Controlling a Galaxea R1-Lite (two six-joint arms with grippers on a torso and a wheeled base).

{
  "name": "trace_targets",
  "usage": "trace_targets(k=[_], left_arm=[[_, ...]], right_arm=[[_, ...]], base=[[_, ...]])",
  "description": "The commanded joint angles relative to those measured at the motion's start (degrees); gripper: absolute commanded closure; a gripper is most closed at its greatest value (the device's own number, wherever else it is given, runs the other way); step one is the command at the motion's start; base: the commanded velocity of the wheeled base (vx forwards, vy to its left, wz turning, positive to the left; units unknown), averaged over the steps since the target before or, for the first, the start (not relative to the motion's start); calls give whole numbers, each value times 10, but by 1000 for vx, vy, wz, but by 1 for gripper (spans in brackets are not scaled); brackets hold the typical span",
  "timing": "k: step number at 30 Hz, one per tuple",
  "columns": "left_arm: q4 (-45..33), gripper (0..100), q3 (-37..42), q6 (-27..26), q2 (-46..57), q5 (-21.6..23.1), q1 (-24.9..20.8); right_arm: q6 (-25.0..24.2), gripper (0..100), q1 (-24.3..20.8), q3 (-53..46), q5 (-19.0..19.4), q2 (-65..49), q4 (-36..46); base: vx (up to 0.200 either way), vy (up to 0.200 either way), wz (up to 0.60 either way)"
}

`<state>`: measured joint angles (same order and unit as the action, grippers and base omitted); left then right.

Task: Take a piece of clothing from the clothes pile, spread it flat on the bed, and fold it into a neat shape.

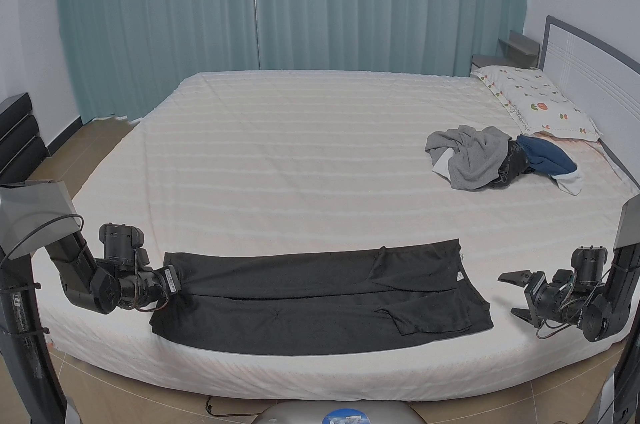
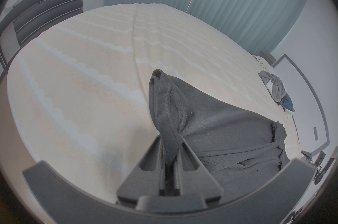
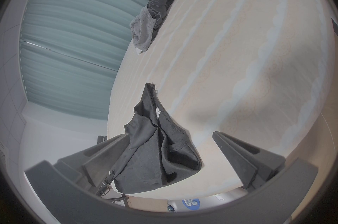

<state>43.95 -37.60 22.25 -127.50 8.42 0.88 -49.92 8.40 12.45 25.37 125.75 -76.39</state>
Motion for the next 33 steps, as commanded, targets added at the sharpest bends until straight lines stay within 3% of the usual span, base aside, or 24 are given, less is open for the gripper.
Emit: trace_targets(k=[1,17,18,32,33], left_arm=[[0,100,-5,15,0,-1,-9],[2,100,-20,24,-15,-28,-12],[2,0,-20,24,-15,-28,-12],[1,0,-9,24,-9,-29,-40],[2,100,-5,21,-9,-29,-41]], right_arm=[[-1,0,2,3,1,9,0],[-1,0,2,4,2,14,1],[-1,0,2,3,2,14,1],[0,0,1,4,1,17,1],[0,0,1,4,1,17,1]], base=[[0,0,0],[0,0,0],[0,0,0],[0,0,0],[0,0,0]])
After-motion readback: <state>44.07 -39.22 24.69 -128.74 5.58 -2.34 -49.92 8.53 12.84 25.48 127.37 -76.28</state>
